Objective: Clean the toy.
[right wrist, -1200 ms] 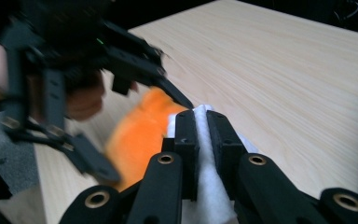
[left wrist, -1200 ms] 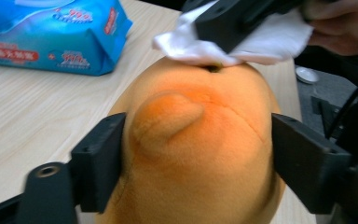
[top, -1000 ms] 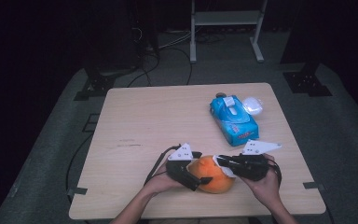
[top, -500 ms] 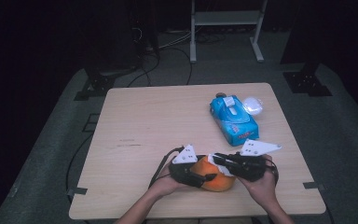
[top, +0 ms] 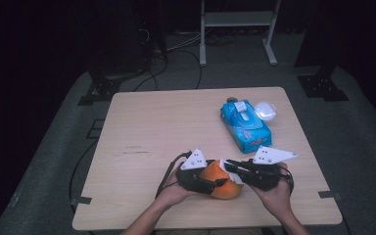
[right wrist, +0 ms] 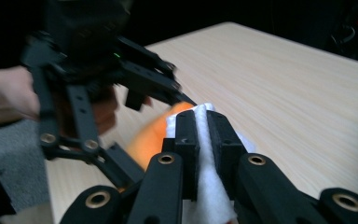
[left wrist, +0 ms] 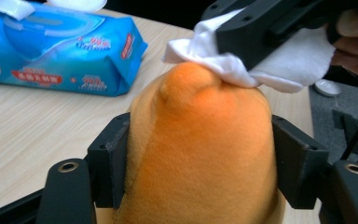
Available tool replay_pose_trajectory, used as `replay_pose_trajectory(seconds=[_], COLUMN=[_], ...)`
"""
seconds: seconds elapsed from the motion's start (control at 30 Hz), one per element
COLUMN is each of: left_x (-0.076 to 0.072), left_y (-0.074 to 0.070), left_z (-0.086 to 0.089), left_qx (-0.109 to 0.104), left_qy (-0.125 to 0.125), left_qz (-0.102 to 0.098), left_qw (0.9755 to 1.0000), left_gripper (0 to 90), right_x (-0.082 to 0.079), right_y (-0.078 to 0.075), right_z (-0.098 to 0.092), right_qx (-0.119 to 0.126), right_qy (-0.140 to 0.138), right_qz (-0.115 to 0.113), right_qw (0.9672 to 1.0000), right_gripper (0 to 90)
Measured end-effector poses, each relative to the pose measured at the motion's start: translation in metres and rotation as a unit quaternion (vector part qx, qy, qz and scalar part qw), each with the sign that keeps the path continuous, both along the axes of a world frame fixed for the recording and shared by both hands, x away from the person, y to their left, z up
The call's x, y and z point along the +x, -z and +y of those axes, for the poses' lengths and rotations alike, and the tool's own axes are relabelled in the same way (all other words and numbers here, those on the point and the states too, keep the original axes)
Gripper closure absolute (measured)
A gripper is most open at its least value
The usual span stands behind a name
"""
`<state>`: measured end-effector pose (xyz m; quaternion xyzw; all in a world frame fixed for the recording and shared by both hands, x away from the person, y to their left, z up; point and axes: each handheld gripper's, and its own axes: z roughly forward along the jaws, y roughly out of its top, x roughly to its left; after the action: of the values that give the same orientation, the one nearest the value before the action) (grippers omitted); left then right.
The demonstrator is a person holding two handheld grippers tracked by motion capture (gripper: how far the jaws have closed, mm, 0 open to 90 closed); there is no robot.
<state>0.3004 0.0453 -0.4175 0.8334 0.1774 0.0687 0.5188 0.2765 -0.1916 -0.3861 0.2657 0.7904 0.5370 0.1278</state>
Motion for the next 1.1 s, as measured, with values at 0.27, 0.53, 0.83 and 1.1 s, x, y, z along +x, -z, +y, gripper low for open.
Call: replay_pose_trajectory(seconds=[0.27, 0.53, 0.83, 1.1], left_x=[0.014, 0.011, 0.014, 0.009], left_y=[0.011, 0.009, 0.033, -0.016], left_z=[0.01, 0.011, 0.007, 0.022], left_qx=[-0.026, -0.027, 0.006, -0.045], left_qy=[0.042, 0.076, 0.076, 0.055], left_qz=[0.016, 0.032, 0.046, 0.012], left_qw=[0.9986, 0.9962, 0.9961, 0.9974], left_gripper=[9.1, 14.9, 6.0, 26.3], right_x=[0.008, 0.013, 0.017, 0.02], right_y=[0.017, 0.02, 0.024, 0.018], right_z=[-0.01, -0.017, -0.036, -0.041], right_qx=[0.012, 0.01, 0.023, 0.08], right_qy=[0.003, 0.015, 0.04, 0.04], right_qz=[0.041, 0.046, 0.069, 0.077], right_qw=[0.9991, 0.9988, 0.9965, 0.993], right_gripper=[82.7, 82.7, 82.7, 83.0])
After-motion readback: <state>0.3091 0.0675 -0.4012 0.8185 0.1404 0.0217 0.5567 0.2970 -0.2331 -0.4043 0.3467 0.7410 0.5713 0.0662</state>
